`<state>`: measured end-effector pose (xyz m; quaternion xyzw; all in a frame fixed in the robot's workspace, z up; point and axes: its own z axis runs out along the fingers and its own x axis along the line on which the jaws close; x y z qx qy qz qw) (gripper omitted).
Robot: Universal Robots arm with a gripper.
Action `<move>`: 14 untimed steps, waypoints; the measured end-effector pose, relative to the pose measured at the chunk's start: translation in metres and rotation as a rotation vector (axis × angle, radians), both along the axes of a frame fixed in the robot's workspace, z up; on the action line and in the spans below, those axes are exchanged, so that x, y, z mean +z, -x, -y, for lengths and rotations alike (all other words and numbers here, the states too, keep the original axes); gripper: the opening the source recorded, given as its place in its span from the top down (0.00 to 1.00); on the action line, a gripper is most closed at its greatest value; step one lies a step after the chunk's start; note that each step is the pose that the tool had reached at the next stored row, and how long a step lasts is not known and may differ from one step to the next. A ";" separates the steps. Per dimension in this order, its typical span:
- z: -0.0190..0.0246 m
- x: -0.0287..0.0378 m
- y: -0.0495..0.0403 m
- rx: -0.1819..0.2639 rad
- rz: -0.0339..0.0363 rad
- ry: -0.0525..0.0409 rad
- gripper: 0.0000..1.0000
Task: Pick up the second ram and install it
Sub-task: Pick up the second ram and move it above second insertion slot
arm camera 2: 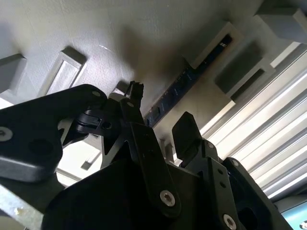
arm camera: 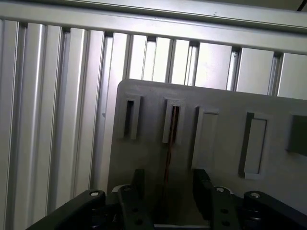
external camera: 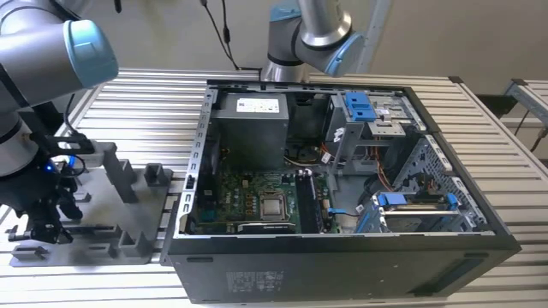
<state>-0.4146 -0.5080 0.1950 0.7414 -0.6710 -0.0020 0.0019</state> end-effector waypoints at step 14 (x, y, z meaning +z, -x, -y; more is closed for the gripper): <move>-0.0001 -0.0023 0.0014 0.000 0.0000 0.0002 0.55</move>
